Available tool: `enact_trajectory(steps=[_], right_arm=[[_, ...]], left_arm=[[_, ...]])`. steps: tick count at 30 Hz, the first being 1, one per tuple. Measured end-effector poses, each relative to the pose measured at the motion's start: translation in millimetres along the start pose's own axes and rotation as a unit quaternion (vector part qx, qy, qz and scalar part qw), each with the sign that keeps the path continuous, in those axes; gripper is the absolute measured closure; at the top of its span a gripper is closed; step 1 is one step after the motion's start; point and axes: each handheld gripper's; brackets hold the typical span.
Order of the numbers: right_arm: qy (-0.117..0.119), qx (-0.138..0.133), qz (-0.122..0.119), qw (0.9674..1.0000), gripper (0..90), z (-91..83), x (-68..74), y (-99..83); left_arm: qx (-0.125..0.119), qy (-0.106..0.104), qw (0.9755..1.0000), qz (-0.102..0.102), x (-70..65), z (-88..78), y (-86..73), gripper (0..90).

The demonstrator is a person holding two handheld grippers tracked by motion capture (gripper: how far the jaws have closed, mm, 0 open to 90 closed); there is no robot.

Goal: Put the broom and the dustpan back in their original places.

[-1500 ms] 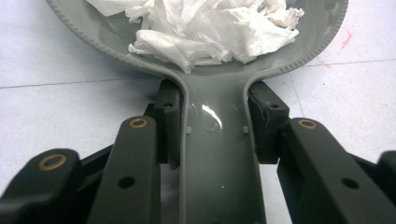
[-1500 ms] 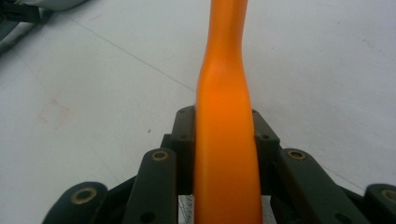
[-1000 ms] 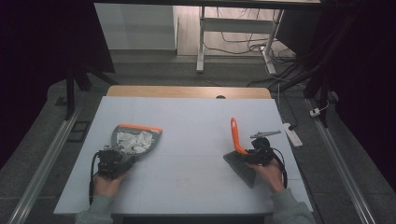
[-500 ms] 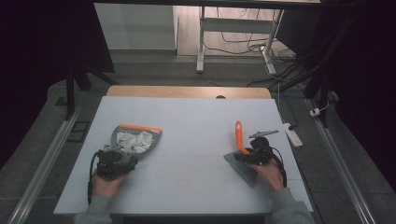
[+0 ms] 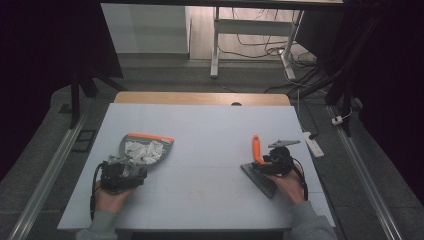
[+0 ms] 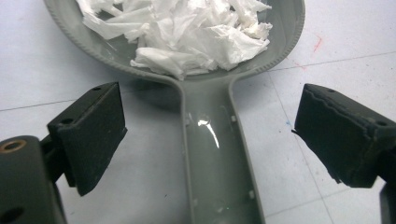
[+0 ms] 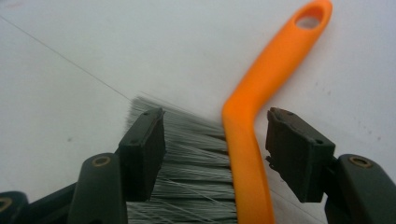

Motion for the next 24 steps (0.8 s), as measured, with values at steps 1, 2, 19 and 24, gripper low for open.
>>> enact_trajectory(steps=[1, 2, 19, 24], right_arm=[[0.002, -0.007, -0.006, 1.0000, 39.2, -2.2, 1.5, -0.4], [0.005, -0.012, -0.010, 0.9999, 39.4, -4.4, 2.5, -1.0], [0.027, -0.033, -0.061, 0.9972, 44.1, -33.6, 11.4, -25.3], [0.027, -0.032, -0.068, 0.9968, 44.7, -37.8, 13.2, -31.1]], left_arm=[[-0.004, -0.005, 1.0000, 0.002, 0.7, -2.3, -0.6, 10.3], [-0.005, -0.010, 0.9999, 0.008, 1.3, -4.0, -1.0, 11.0], [-0.009, -0.076, 0.9930, 0.090, 3.5, -21.6, 0.1, 19.9], [-0.008, -0.103, 0.9889, 0.107, 1.7, -22.3, -1.4, 21.0]])
Point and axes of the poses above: each handheld gripper's, and its own axes: z roughly forward along the jaws, y roughly out of its top, x roughly to its left, and after that the axes turned 1 degree about -z, right-handed
